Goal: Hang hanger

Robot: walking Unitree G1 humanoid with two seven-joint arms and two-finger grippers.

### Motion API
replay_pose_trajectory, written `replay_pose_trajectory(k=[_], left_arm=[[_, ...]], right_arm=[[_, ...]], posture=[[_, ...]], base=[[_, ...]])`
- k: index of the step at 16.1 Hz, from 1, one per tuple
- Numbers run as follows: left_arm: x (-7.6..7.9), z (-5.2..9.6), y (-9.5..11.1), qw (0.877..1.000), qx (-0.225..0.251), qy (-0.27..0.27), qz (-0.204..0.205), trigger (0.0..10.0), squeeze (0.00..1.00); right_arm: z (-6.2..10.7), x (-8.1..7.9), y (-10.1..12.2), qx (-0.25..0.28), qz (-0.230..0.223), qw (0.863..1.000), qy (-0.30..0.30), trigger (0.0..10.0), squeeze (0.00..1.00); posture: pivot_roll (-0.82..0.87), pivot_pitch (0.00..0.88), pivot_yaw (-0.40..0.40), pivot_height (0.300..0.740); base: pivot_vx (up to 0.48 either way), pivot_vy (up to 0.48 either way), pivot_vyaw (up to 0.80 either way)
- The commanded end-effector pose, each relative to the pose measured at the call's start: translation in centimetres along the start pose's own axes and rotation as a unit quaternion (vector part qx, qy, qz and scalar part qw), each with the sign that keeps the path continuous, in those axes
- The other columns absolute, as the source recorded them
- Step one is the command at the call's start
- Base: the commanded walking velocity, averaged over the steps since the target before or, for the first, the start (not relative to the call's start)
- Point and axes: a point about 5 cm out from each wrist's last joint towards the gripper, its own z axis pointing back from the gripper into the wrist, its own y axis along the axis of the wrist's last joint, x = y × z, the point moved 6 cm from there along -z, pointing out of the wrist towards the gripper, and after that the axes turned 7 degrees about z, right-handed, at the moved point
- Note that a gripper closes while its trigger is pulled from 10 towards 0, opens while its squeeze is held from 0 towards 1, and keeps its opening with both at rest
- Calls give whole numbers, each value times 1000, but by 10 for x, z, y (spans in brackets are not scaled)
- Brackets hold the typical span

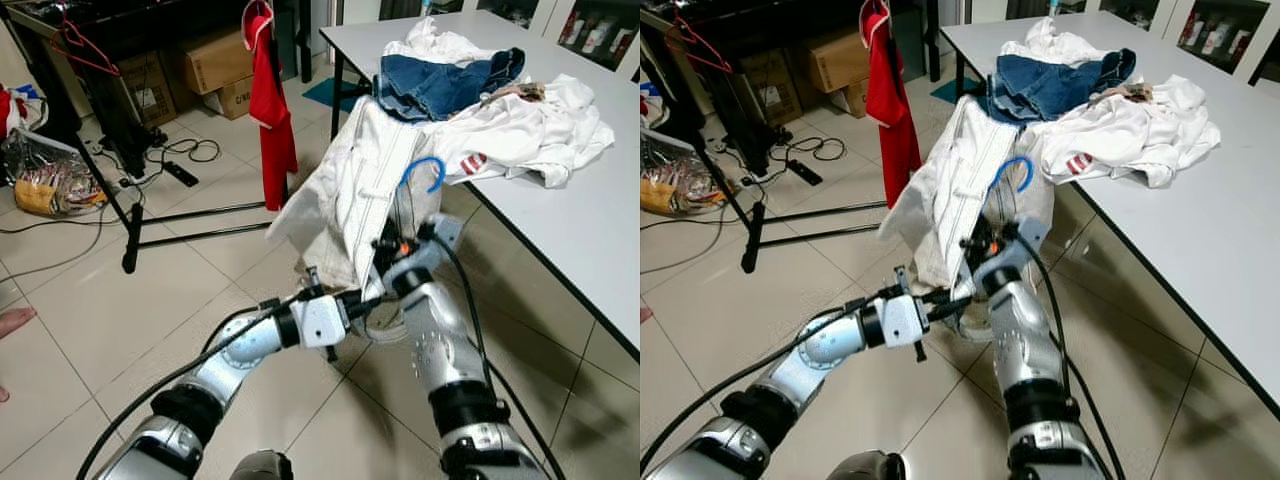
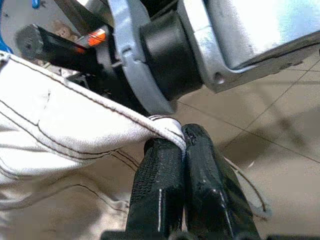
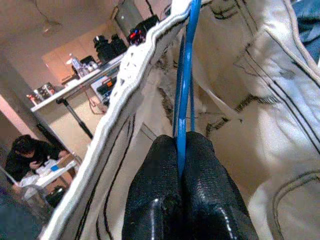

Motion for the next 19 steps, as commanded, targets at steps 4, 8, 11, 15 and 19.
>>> replay_pose_trajectory(k=[4, 8, 11, 15, 19], left_arm=[[15, -2, -1, 1000, 1, -31, -1, 0, 0], [16, 14, -14, 999, -30, -39, 16, 0, 0], [15, 35, -33, 996, -75, -47, 20, 0, 0], [14, 48, -48, 992, -113, -49, 15, 0, 0], [1, 37, -45, 994, -108, -15, -6, 0, 0]], right_arm=[[-21, -32, 48, 88, 90, 991, 41, 10000, 0], [-13, -32, 38, 74, 147, 985, 54, 10000, 0], [-5, -33, 44, 83, 120, 986, 77, 10000, 0], [-6, -34, 53, 97, 81, 990, 64, 10000, 0], [-7, -51, 53, 89, 37, 992, 86, 10000, 0]], posture=[[42, 0, 64, 740], [49, 0, 61, 740], [50, 0, 62, 740], [45, 0, 61, 740], [48, 0, 56, 740]], base=[[0, 0, 0], [0, 0, 0], [0, 0, 0], [0, 0, 0], [0, 0, 0]])
